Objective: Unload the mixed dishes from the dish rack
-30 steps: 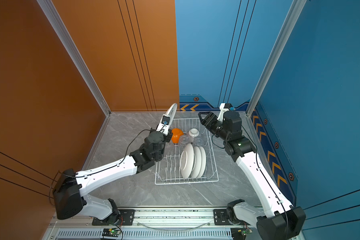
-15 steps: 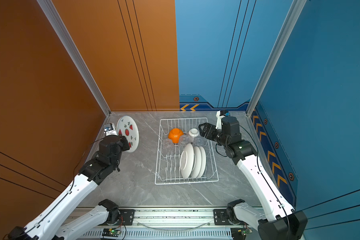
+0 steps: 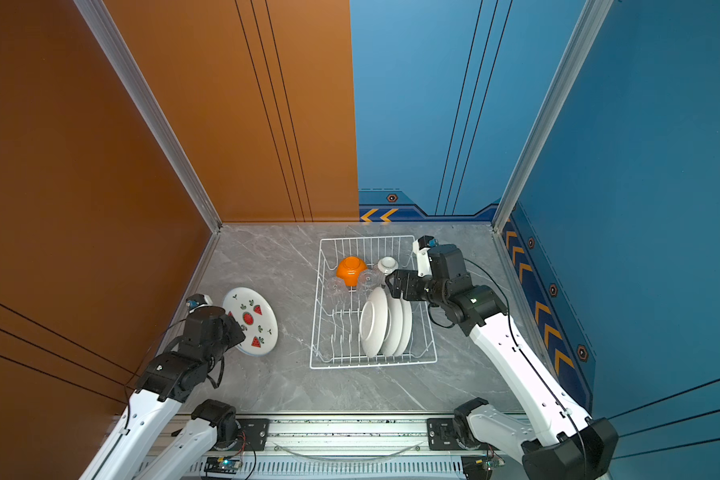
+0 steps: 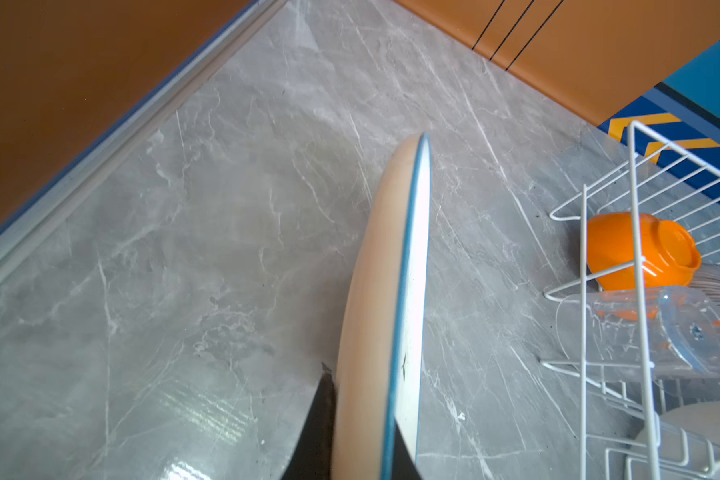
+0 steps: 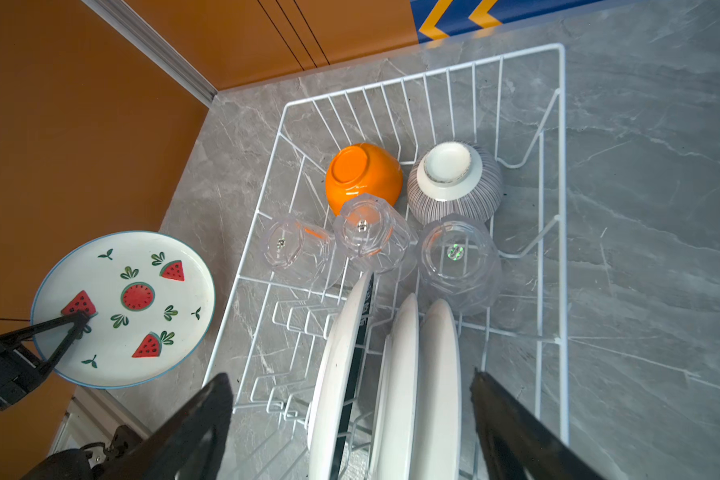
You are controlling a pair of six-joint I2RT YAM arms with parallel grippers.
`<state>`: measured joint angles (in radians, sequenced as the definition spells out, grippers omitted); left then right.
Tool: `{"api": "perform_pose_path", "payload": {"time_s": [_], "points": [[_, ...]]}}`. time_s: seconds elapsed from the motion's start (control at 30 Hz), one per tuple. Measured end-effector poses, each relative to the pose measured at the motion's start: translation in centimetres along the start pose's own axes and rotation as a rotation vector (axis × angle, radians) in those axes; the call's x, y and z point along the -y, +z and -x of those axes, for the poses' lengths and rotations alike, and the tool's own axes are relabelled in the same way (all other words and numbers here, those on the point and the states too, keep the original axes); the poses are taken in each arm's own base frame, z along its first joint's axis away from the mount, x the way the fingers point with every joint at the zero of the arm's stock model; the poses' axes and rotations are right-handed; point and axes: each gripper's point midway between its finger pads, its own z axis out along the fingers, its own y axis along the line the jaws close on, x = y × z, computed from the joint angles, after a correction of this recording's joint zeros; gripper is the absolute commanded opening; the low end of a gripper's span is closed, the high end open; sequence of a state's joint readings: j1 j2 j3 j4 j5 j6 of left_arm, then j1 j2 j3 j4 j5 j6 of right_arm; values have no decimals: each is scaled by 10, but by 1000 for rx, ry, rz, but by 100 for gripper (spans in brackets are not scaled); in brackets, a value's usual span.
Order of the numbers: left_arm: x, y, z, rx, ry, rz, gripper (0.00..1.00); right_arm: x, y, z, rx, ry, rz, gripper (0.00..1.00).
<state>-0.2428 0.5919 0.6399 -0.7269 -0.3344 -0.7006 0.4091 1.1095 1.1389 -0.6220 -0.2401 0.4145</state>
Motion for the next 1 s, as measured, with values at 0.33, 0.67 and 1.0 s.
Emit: {"api": "perform_pose_path", "payload": {"time_s": [0.33, 0.67, 1.0], "points": [[-16, 11, -34, -96, -127, -21, 0, -17, 4, -28, -83, -34, 26, 73], [-11, 23, -43, -144, -202, -49, 0, -25, 13, -56, -143, -3, 10, 55], [-10, 35, -47, -145, -278, -69, 27, -14, 27, -83, -186, 93, -44, 48]]}}
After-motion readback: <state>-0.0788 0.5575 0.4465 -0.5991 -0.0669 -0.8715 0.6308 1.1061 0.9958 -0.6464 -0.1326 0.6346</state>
